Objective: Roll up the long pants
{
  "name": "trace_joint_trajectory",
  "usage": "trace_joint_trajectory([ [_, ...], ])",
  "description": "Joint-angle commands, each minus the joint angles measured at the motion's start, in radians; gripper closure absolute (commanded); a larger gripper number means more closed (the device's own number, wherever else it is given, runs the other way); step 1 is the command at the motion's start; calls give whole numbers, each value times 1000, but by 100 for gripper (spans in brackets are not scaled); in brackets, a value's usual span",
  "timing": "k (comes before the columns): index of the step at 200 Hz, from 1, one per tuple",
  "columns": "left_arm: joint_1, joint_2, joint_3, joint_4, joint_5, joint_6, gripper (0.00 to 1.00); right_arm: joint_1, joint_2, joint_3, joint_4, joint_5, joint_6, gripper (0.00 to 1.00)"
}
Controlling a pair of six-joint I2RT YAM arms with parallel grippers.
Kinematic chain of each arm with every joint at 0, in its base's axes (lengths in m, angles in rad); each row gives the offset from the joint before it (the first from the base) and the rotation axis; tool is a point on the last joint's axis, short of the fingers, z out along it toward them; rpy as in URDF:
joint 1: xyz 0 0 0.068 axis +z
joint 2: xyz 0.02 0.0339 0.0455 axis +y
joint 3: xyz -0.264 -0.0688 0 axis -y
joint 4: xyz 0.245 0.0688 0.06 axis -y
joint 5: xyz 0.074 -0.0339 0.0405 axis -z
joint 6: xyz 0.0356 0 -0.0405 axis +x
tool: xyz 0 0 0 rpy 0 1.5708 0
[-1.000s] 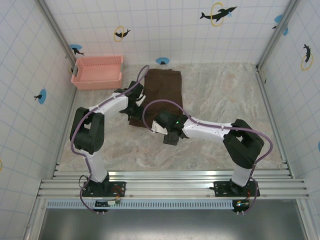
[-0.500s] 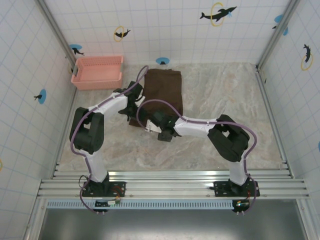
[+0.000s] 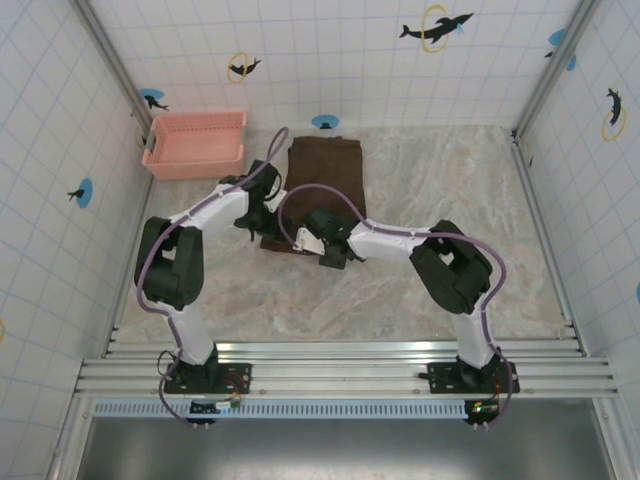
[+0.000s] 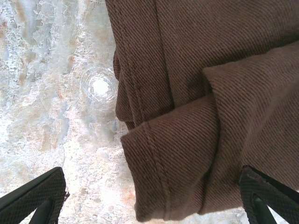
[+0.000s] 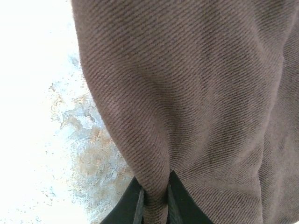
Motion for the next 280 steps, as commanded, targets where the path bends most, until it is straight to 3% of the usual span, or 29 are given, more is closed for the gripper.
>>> trace_joint_trajectory([
  [1,11,-36,-10,-32,30,26,3,-15,26,55,-76,-84,-6,87],
  [37,24,-54,62,-86,28,91,3,-23,-2,148,-235,-242,7,88],
  [86,61,-87,181,-163,24,156,3,-66,51,329,-569,-635,96,90],
  [119,80,-123,203,-187,50,159,3,-109,77,369,-651,-865,172,90],
  [169,80,-161,174,-202,95,160,3,-252,229,475,-682,-1267,366,90],
  [201,80,-202,124,-175,139,148,2,-325,242,497,-574,-1316,513,91],
  [238,80,-215,78,-153,151,138,3,-394,253,509,-539,-1308,553,90],
  [280,59,-172,82,-119,201,98,2,-406,338,578,-536,-1302,567,90],
])
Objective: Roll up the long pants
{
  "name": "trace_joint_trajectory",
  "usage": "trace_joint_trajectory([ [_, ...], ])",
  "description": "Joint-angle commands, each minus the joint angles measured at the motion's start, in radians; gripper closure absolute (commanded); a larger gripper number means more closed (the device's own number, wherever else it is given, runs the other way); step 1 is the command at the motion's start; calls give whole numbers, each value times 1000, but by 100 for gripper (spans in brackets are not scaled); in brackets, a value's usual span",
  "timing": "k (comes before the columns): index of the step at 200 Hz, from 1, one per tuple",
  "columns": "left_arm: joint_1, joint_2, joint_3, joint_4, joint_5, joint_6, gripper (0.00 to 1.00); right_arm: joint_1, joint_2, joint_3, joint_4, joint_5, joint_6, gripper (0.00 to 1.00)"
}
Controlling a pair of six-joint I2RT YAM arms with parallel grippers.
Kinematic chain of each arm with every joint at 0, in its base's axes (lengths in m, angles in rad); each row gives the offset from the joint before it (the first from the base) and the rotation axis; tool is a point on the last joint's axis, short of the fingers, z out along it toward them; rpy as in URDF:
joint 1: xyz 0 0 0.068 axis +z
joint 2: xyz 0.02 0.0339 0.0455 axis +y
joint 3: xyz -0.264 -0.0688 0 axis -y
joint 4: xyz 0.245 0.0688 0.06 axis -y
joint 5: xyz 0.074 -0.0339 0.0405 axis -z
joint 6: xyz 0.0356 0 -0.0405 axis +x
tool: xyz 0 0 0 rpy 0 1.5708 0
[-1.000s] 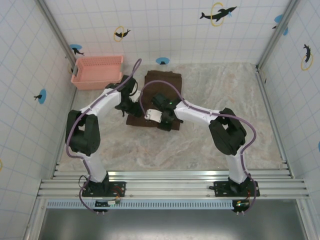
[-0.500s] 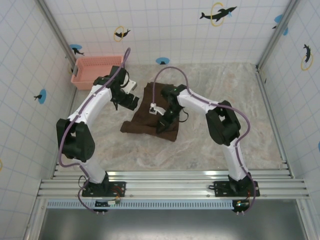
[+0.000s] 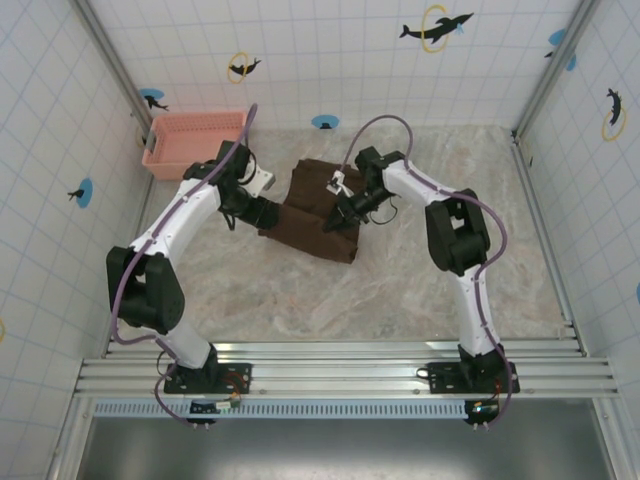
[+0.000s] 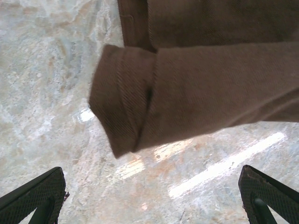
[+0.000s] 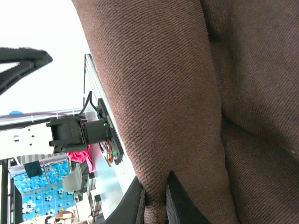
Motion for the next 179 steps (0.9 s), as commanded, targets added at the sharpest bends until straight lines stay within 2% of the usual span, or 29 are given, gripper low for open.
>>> trace_joint_trajectory([
  [1,-19,23,1,36,43,-29,3,1,69,64,28,-36,25,90],
  [56,-105,204,125,34,51,-62,3,-24,198,145,28,-22,42,90],
  [62,-111,223,138,34,49,-101,3,-30,210,158,27,-20,45,90],
  [99,-114,325,172,52,40,-156,3,-55,274,224,23,12,51,89],
  [131,-116,420,229,-8,-16,-187,2,-72,266,295,-45,121,-4,85],
  [144,-114,452,246,-12,-8,-195,2,-82,241,310,-73,175,-32,74],
  [162,-115,497,280,-23,0,-222,3,-94,194,301,-108,226,-67,71],
  [179,-115,533,310,-26,14,-241,3,-98,125,265,-125,294,-98,52],
])
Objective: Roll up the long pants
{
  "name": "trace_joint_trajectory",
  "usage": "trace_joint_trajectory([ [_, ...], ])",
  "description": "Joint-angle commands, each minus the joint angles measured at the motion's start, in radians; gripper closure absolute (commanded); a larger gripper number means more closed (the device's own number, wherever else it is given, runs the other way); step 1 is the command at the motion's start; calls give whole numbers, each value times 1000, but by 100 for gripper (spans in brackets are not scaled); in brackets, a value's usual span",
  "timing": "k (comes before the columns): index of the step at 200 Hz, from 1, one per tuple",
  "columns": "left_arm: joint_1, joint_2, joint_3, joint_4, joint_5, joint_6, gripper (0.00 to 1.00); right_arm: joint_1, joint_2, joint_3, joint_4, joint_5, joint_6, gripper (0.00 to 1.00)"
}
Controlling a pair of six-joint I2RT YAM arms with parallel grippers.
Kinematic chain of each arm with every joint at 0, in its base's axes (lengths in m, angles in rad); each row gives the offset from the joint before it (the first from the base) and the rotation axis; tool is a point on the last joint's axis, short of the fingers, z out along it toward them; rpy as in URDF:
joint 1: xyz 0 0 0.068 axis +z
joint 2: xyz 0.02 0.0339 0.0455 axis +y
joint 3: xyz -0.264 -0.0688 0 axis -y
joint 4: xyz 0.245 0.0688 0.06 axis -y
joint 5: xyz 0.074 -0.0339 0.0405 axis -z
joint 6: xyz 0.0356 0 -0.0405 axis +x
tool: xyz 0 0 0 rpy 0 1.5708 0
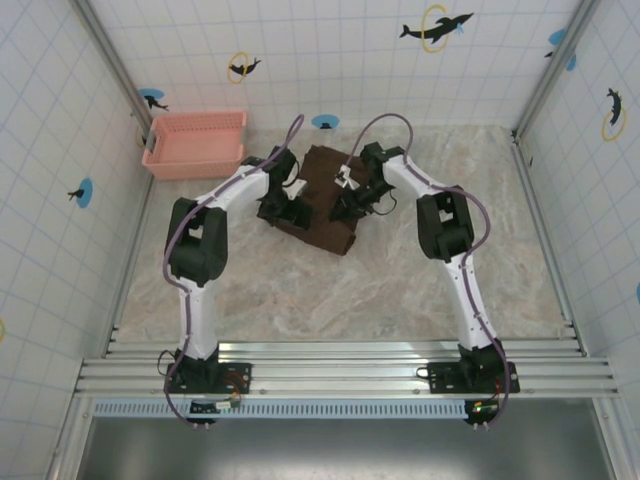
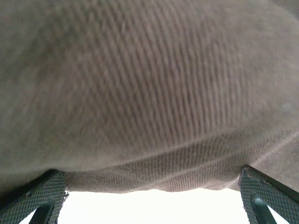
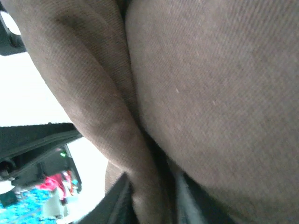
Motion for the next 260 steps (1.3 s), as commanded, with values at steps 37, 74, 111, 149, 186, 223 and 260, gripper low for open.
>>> trace_joint_trajectory([
  [37,3,108,92,-43,28,-70,3,14,-333,-113,-76,324,-132,35],
  [74,3,114,103,-57,34,-62,3,177,-530,-292,-9,643,-252,2],
  [111,4,122,107,-67,43,-48,3,383,-652,-508,154,995,-382,3],
  [149,4,133,123,-85,61,-35,3,443,-660,-618,311,1167,-400,3],
  [186,7,132,123,-85,73,-29,3,465,-643,-679,443,1228,-432,2],
  [223,13,117,108,-83,78,-22,3,523,-639,-707,465,1255,-418,3],
  [260,21,111,103,-78,88,-21,3,590,-638,-741,474,1258,-395,3],
])
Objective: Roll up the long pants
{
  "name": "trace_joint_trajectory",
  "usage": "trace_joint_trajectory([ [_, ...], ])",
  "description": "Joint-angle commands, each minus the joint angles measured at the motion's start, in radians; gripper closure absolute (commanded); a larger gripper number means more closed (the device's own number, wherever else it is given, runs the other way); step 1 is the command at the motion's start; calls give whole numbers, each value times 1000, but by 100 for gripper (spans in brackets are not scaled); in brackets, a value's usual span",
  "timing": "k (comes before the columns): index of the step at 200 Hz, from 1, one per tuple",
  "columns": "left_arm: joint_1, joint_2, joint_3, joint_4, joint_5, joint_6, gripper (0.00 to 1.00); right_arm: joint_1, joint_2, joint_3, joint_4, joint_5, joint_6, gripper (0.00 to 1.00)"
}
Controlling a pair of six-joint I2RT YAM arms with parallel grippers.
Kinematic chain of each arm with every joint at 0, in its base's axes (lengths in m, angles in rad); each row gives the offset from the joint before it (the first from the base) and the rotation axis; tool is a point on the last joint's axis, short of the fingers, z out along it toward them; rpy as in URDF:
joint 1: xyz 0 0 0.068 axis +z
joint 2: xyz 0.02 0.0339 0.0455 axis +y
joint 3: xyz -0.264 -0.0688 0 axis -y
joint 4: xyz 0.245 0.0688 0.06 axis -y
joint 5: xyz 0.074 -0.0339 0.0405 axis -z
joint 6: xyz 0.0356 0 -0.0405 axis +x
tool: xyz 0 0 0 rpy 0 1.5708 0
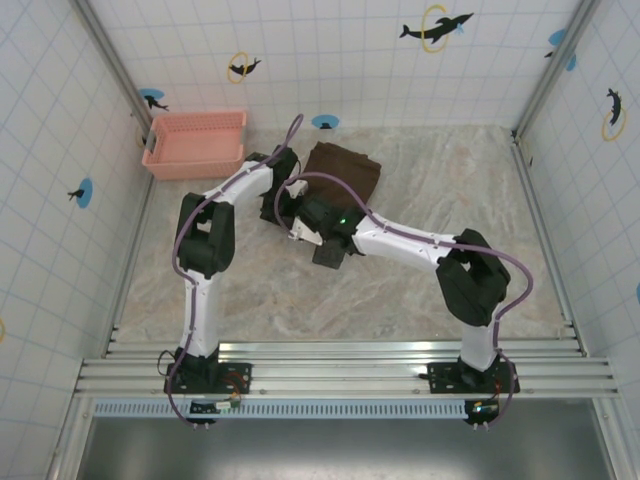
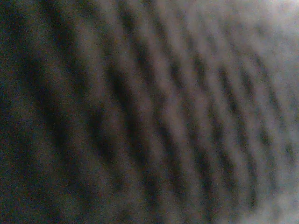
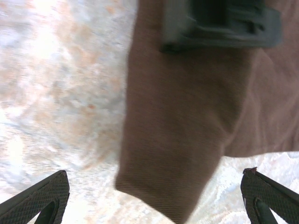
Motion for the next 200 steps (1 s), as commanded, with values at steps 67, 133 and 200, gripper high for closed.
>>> trace_joint_trajectory([
  [67,14,-14,-55,-4,45,41,3,24,147,-8,120,132,6,2],
  [133,19,-9,-37,-38,44,62,2,-43,232,31,186,155,5,2],
  [200,30,-25,-29,-57,63,74,2,-109,290,85,128,-3,-4,74],
])
